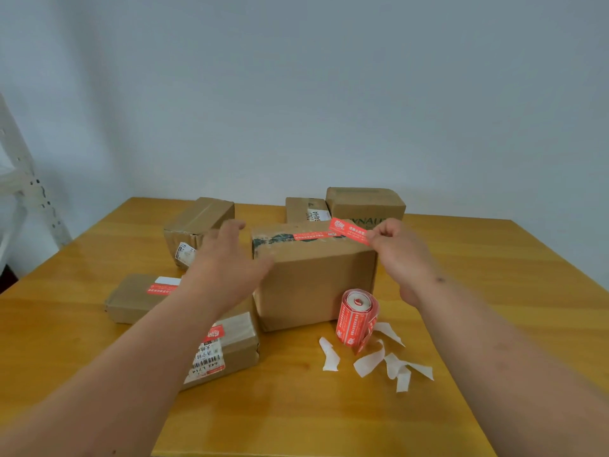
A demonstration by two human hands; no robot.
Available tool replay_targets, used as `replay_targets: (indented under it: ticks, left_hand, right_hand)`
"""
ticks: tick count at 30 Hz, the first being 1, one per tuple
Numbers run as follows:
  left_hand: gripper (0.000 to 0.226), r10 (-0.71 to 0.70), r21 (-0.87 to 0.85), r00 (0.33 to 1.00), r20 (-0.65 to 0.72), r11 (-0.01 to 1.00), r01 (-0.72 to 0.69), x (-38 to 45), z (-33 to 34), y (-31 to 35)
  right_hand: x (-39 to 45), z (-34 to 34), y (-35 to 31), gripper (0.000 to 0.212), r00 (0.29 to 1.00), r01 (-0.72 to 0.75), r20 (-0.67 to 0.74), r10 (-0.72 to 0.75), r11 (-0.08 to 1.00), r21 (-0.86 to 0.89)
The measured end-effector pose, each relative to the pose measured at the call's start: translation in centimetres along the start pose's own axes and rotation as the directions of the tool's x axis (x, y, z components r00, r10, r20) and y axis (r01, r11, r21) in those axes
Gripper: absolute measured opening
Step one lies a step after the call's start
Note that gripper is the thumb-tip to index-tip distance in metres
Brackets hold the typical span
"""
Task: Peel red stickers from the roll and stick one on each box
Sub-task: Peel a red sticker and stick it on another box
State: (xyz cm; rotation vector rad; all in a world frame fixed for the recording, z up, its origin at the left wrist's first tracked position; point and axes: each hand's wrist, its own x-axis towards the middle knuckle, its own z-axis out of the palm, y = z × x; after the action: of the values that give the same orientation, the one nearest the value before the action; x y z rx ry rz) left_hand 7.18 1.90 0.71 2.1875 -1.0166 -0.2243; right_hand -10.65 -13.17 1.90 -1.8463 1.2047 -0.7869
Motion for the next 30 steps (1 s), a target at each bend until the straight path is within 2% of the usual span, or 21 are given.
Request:
replay_targets:
  ticks: [2,4,6,9,12,15,17,19,22,25,30]
  left_hand:
    - [0.084,-0.054,-0.027,0.98,0.194,0.998,0.06,-0.2,0.7,-0.4]
    - [0.081,-0.056,-0.092,0.961,0.272,0.992,0.084,-0.2,1.3,-0.7]
    - [0.075,-0.041,-0.127,0.979,0.2,0.99,0.067,0.2,1.6,-1.0]
    - [0.069,-0.04,-0.203,0.999,0.006,0.978,0.04,1.2,1.1,-1.1]
    - [0.064,-0.116,-0.403,0.985,-0.131,0.913,0.054,2.4,0.1,-0.6]
    - [0.057,-0.241,-0.493,0.947,-0.213,0.863,0.109,3.7,-1.4,0.0]
    - [0.049,-0.298,-0.556,0.943,-0.147,0.813,0.171,4.6,-2.1,-0.2]
    - [0.041,-0.345,-0.583,0.938,0.016,0.759,0.289,5.0,-2.3,-0.6]
    - [0.046,-0.391,-0.523,0.889,0.239,0.719,0.458,4.9,-2.0,-1.2]
    - [0.052,-0.401,-0.488,0.865,0.303,0.714,0.502,4.4,-2.0,-1.7]
    - [0.078,-0.323,-0.464,0.89,0.32,0.766,0.445,4.3,-2.1,-2.1]
  right_hand:
    - [0.2,0.7,0.4,0.015,0.997,-0.056,0.05,0.056,0.998,-0.003]
    - [0.3,1.3,0.5,0.013,0.995,-0.06,0.079,0.059,0.998,0.019]
    - [0.3,1.5,0.2,0.01,0.995,-0.028,0.092,0.022,0.997,0.073]
    - [0.8,1.3,-0.5,0.021,0.996,0.043,0.068,-0.052,0.989,0.139]
    - [1.4,1.0,-1.4,0.031,0.99,0.122,0.03,-0.135,0.955,0.269]
    - [1.6,0.5,-1.9,0.037,0.973,0.171,0.063,-0.22,0.881,0.442]
    - [1.6,0.1,-2.2,0.044,0.959,0.147,0.128,-0.253,0.831,0.536]
    - [1.5,-0.1,-2.3,0.058,0.943,0.109,0.202,-0.264,0.819,0.563]
    - [1.5,0.0,-2.3,0.074,0.904,0.015,0.35,-0.246,0.836,0.549]
    - [1.7,0.0,-1.8,0.088,0.88,-0.057,0.445,-0.168,0.891,0.451]
    - [2.5,0.8,-1.5,0.084,0.929,-0.166,0.364,0.059,0.948,0.27]
